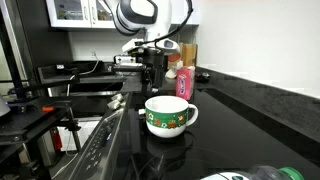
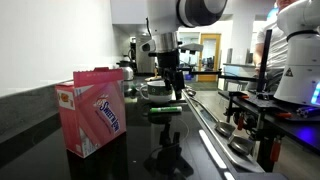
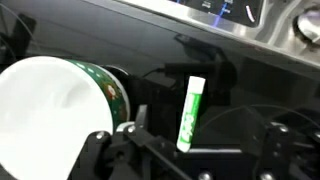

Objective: Place the marker in the mug

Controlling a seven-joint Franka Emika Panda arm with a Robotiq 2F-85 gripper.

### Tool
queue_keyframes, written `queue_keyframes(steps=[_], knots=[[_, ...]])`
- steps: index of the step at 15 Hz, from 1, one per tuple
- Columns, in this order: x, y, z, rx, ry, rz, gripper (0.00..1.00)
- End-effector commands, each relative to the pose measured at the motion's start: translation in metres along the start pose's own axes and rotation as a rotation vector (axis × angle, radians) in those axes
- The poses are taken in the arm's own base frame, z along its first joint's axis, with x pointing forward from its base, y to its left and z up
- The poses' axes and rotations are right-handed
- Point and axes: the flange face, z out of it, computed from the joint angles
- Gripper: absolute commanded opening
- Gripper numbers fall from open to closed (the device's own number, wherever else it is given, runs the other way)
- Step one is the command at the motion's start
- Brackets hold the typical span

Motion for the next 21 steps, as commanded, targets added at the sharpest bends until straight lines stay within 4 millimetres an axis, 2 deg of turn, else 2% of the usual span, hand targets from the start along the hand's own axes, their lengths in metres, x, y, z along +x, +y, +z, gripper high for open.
queue_keyframes(steps=[1,5,9,10,12,13,15,17,18,19,21], knots=[[0.019,-0.009,0.007,-0.015,-0.036,0.056,1.0],[0.038,-0.013,0.022,0.006,-0.063,0.087,1.0],[0.059,-0.003,0.024,0.047,-0.072,0.105,1.0],[0.063,0.0,0.024,0.055,-0.075,0.108,0.91],[0.07,0.004,0.025,0.07,-0.093,0.108,0.81],[0.072,0.005,0.027,0.075,-0.101,0.108,0.84],[0.076,0.007,0.032,0.077,-0.119,0.111,0.77],[0.079,0.008,0.038,0.079,-0.133,0.108,0.77],[0.08,0.008,0.042,0.08,-0.143,0.106,0.7],[0.081,0.008,0.044,0.078,-0.146,0.103,0.53],[0.082,0.005,0.044,0.08,-0.158,0.075,0.45]])
